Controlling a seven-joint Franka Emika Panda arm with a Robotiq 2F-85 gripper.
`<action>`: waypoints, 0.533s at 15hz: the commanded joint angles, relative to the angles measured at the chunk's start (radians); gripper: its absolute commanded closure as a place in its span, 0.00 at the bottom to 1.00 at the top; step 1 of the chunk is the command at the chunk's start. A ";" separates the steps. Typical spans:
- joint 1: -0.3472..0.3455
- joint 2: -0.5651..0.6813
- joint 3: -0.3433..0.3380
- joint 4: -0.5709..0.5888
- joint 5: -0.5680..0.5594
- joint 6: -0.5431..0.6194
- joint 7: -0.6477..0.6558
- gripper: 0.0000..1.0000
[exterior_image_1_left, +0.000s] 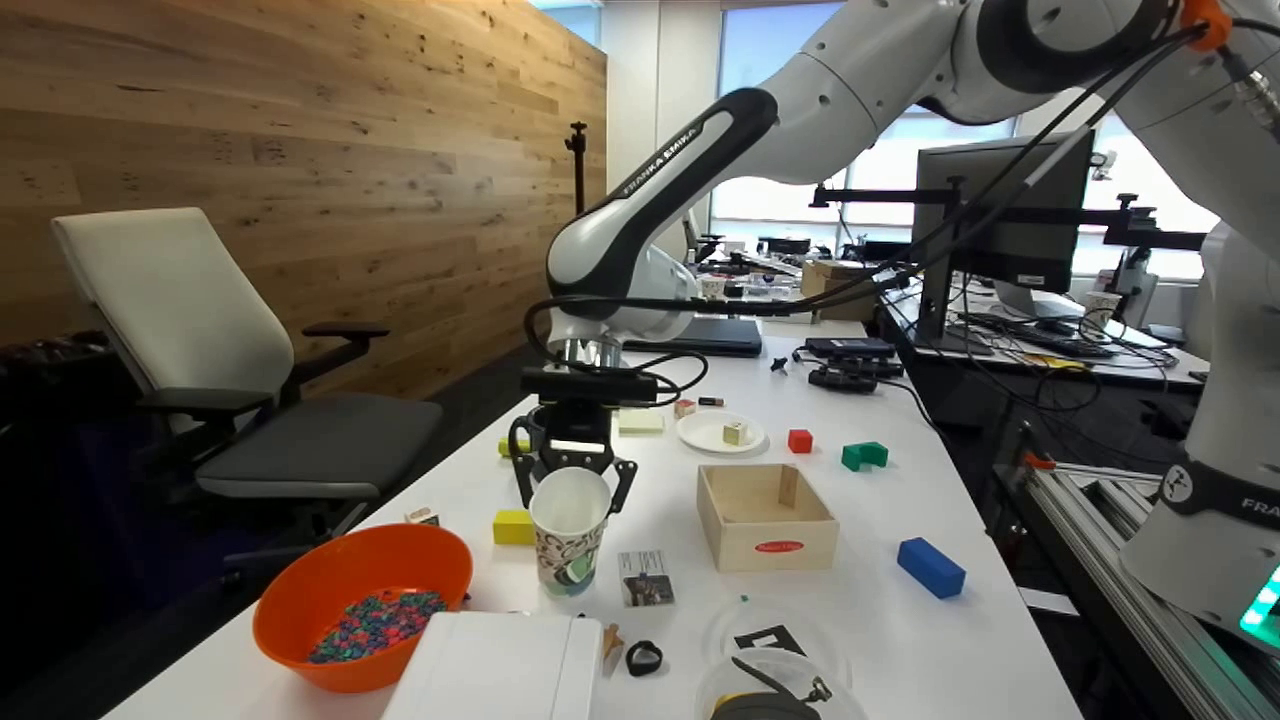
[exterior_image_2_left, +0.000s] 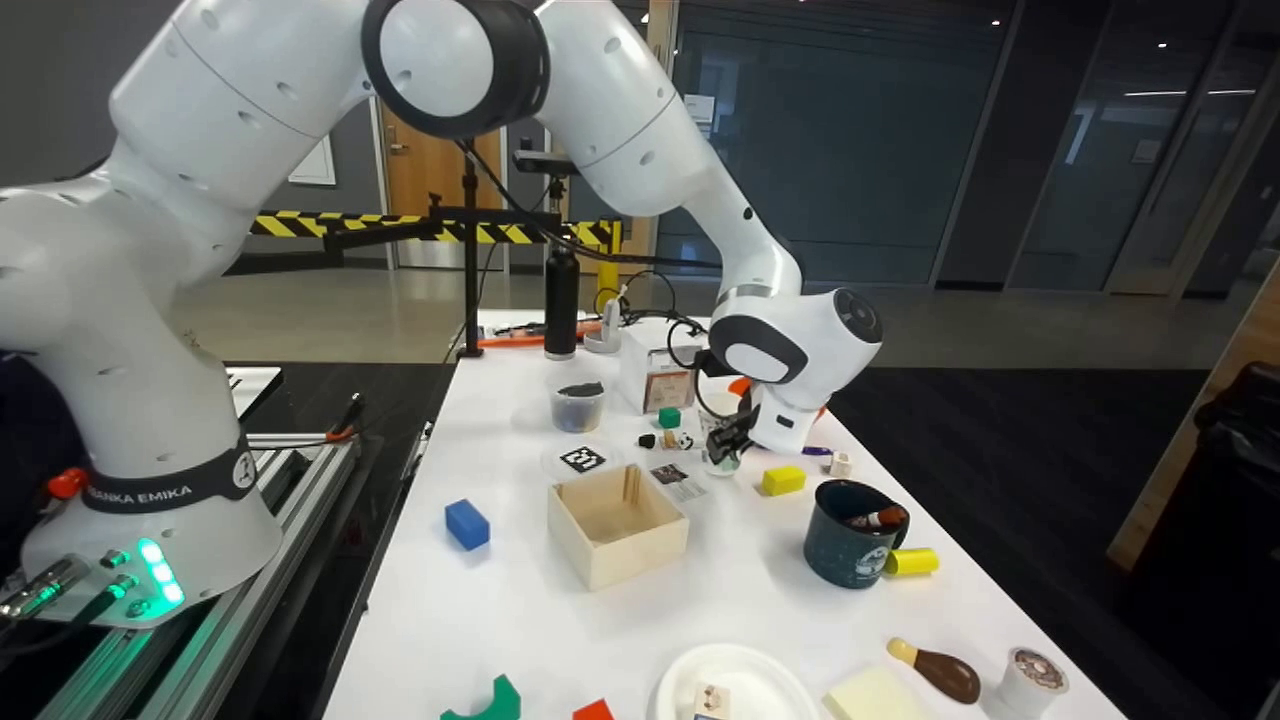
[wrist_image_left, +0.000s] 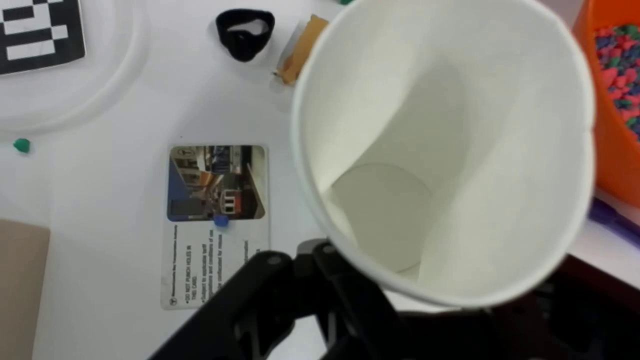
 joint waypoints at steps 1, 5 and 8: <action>-0.010 -0.061 0.006 -0.110 0.088 0.016 -0.073 0.80; -0.014 -0.065 0.002 -0.141 0.175 0.009 -0.139 0.80; -0.009 -0.055 -0.016 -0.147 0.228 0.004 -0.164 0.80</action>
